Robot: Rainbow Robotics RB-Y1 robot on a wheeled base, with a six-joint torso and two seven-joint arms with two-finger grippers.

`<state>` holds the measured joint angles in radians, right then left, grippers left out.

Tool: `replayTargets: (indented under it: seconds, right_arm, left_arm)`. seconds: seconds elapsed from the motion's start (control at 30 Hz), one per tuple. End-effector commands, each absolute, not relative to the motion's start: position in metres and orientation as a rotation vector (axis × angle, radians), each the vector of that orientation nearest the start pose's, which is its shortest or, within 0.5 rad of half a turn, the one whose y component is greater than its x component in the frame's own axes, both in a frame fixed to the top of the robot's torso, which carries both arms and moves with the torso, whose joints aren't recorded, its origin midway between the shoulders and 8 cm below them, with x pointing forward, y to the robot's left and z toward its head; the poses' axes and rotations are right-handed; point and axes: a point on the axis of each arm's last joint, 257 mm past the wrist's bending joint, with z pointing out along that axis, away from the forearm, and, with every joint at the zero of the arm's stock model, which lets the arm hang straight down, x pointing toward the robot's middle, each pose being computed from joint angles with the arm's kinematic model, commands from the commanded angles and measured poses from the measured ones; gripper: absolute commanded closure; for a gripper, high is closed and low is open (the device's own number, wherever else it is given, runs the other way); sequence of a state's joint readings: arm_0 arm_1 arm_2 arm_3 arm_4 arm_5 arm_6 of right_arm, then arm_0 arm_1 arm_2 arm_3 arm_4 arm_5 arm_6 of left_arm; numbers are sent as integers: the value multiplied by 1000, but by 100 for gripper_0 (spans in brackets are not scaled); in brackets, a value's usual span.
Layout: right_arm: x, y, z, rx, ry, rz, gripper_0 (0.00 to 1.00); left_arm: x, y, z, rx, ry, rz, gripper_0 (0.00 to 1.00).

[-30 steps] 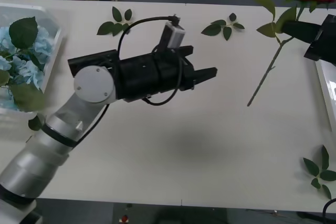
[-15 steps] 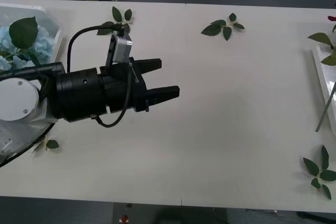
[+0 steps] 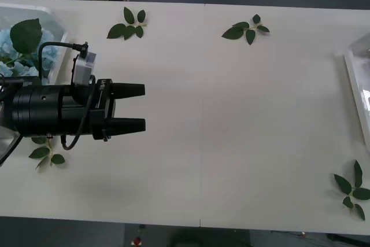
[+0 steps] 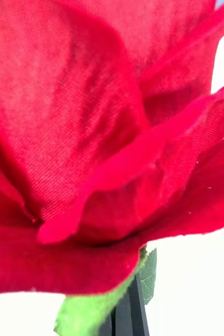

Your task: Put the red flowers into the right box and the blue flowers into the left box

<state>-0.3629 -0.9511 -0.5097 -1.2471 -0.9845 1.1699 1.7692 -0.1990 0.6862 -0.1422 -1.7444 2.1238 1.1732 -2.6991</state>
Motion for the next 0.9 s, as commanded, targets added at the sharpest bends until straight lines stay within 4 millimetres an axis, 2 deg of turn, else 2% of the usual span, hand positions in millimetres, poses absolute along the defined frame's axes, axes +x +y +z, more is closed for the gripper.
replayTargets:
  seconds: [0.03, 0.27, 0.53, 0.83, 0.9]
  right_arm:
    - [516, -635, -62, 319, 2108, -102, 100]
    - [517, -664, -77, 282, 2120, -281, 100]
    - [519, -666, -85, 216, 2142, -365, 100]
    - [522, -661, -85, 185, 2145, -359, 100]
    - [523, -659, -84, 175, 2142, -356, 69]
  left_arm:
    - [372, 74, -99, 1055, 1369, -1191, 0]
    - [378, 65, -93, 1001, 1367, -1213, 0]
    - [378, 52, -88, 989, 1345, -1210, 0]
    - [390, 55, -87, 949, 1351, -1175, 0]
    - [391, 56, -86, 942, 1351, -1170, 0]
